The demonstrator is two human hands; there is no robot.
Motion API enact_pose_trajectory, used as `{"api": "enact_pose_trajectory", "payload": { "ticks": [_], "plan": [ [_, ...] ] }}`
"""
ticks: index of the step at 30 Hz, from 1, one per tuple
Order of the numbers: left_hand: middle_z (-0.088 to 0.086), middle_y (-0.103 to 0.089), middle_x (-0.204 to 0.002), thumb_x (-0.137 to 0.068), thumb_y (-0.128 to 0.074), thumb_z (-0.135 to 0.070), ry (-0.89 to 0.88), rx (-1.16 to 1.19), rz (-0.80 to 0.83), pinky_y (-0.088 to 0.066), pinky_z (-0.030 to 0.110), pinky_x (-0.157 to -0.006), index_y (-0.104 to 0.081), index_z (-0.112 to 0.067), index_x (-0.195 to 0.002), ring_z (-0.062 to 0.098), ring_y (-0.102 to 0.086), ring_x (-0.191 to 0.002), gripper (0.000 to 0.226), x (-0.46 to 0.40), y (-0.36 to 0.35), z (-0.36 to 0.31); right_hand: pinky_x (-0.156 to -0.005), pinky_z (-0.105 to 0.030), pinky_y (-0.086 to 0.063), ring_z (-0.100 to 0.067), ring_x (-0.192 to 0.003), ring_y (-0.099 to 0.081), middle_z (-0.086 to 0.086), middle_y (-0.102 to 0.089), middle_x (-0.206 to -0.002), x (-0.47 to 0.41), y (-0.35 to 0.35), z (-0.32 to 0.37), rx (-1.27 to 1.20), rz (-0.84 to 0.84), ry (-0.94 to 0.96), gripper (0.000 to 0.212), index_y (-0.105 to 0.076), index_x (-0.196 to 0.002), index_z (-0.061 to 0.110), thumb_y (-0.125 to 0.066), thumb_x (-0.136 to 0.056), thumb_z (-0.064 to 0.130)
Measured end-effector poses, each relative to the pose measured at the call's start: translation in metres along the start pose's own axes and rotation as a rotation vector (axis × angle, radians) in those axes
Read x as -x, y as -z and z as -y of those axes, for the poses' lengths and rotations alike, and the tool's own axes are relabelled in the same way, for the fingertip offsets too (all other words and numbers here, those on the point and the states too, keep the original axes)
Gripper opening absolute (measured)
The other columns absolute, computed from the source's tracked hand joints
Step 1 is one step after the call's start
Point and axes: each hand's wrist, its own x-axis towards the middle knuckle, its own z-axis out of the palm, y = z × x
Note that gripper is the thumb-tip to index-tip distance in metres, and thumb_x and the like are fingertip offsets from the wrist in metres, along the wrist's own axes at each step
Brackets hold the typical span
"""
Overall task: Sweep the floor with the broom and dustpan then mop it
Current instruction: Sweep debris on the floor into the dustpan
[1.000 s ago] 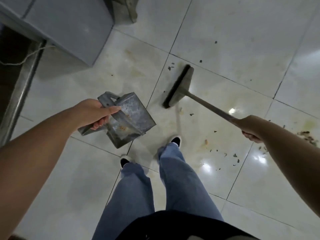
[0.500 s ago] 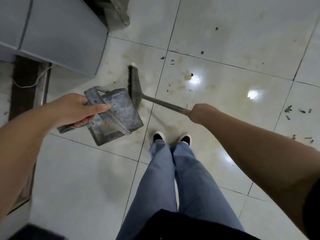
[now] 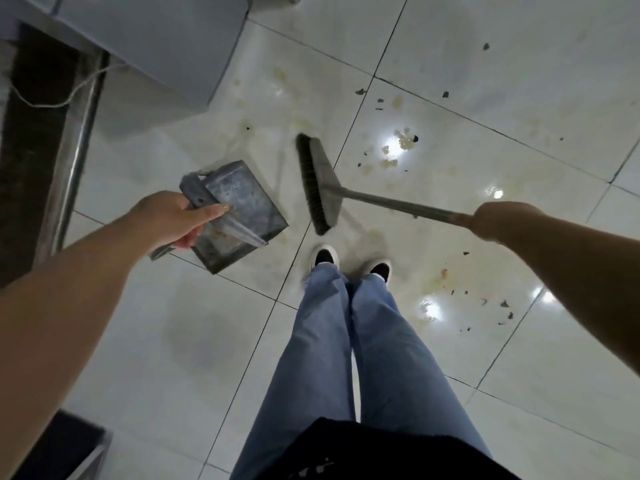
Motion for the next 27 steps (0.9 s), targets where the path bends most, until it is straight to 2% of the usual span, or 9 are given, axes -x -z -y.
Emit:
{"api": "enact_pose_trajectory", "payload": {
  "ticks": [2,5,9,13,16,19,21,23,27],
  "plan": [
    [0.004,-0.059,-0.039,-0.069,-0.059,-0.066,-0.008,0.048,-0.002,-0.049,0.027,-0.056,-0.058,-0.006,-0.051,0.021,-0.06,-0.044,0.062,-0.006,-0.001,0.002,-0.071,-0.027,-0.036,-0.021,-0.07,-0.052,-0.003,-0.049,-0.066,0.005,0.011,-0.025,0.008,0.007,-0.091,0.05,-0.058,-0.082,0.008,-0.034,-0.097,0.05],
    [0.003,-0.056,-0.035,-0.076,-0.06,-0.059,-0.027,0.051,0.018,-0.042,0.022,-0.045,-0.056,-0.007,-0.049,0.014,-0.054,-0.034,0.059,-0.01,-0.004,-0.006,-0.069,-0.029,-0.041,-0.018,-0.065,-0.051,-0.004,-0.052,-0.069,0.022,0.02,-0.029,0.015,-0.074,-0.126,0.054,-0.047,-0.065,0.012,-0.034,-0.095,0.055],
    [-0.001,-0.049,-0.029,-0.08,-0.062,-0.051,-0.065,0.066,0.052,-0.033,0.01,-0.029,-0.053,-0.007,-0.05,0.005,-0.043,-0.023,0.054,-0.011,-0.004,-0.021,-0.053,-0.024,-0.036,-0.015,-0.059,-0.05,-0.002,-0.053,-0.066,0.051,0.017,0.002,-0.067,-0.073,-0.057,0.058,-0.047,-0.064,0.014,-0.029,-0.093,0.061],
    [-0.003,-0.05,-0.034,-0.078,-0.068,-0.047,-0.069,0.045,0.092,-0.033,0.012,-0.03,-0.053,-0.008,-0.053,0.008,-0.045,-0.029,0.048,-0.008,-0.006,-0.029,-0.048,-0.022,-0.032,-0.013,-0.054,-0.046,0.002,-0.05,-0.062,0.046,0.002,0.049,-0.106,-0.043,0.03,0.057,-0.042,-0.063,0.018,-0.026,-0.092,0.063],
    [0.002,-0.055,-0.047,-0.079,-0.063,-0.053,-0.072,-0.116,0.078,-0.036,0.016,-0.038,-0.057,-0.009,-0.06,0.012,-0.051,-0.038,0.048,-0.007,-0.012,-0.033,-0.045,-0.022,-0.028,-0.012,-0.052,-0.045,0.002,-0.049,-0.062,0.027,0.003,0.063,-0.133,-0.049,0.068,0.051,-0.044,-0.063,0.018,-0.031,-0.095,0.056],
    [0.001,-0.058,-0.048,-0.08,-0.059,-0.057,-0.064,-0.216,0.052,-0.038,0.018,-0.039,-0.06,-0.009,-0.066,0.01,-0.053,-0.039,0.05,-0.011,-0.009,-0.043,-0.053,-0.023,-0.035,-0.016,-0.057,-0.049,-0.001,-0.051,-0.064,0.004,0.016,0.033,-0.168,-0.025,0.027,0.051,-0.047,-0.064,0.016,-0.034,-0.094,0.056],
    [-0.003,-0.055,-0.042,-0.08,-0.058,-0.056,-0.066,-0.236,0.035,-0.035,0.012,-0.034,-0.059,-0.01,-0.062,0.005,-0.05,-0.034,0.05,-0.013,-0.005,-0.051,-0.067,-0.027,-0.039,-0.021,-0.069,-0.054,-0.002,-0.052,-0.068,-0.008,0.028,-0.002,-0.158,-0.027,-0.033,0.057,-0.049,-0.069,0.012,-0.03,-0.092,0.061],
    [-0.005,-0.053,-0.035,-0.08,-0.059,-0.054,-0.077,-0.23,0.009,-0.035,0.011,-0.032,-0.059,-0.009,-0.057,0.007,-0.05,-0.034,0.051,-0.015,-0.003,-0.063,-0.073,-0.029,-0.037,-0.025,-0.077,-0.053,-0.005,-0.049,-0.068,-0.013,0.034,-0.044,-0.174,-0.013,-0.116,0.062,-0.048,-0.075,0.008,-0.029,-0.091,0.064],
    [0.002,-0.057,-0.042,-0.082,-0.056,-0.055,-0.095,-0.242,-0.026,-0.037,0.021,-0.045,-0.059,-0.008,-0.055,0.016,-0.053,-0.039,0.054,-0.015,0.0,-0.091,-0.062,-0.03,-0.031,-0.023,-0.063,-0.044,-0.01,-0.042,-0.062,-0.003,0.023,-0.114,-0.343,-0.005,-0.281,0.06,-0.042,-0.065,0.004,-0.035,-0.094,0.057]
  ]
}}
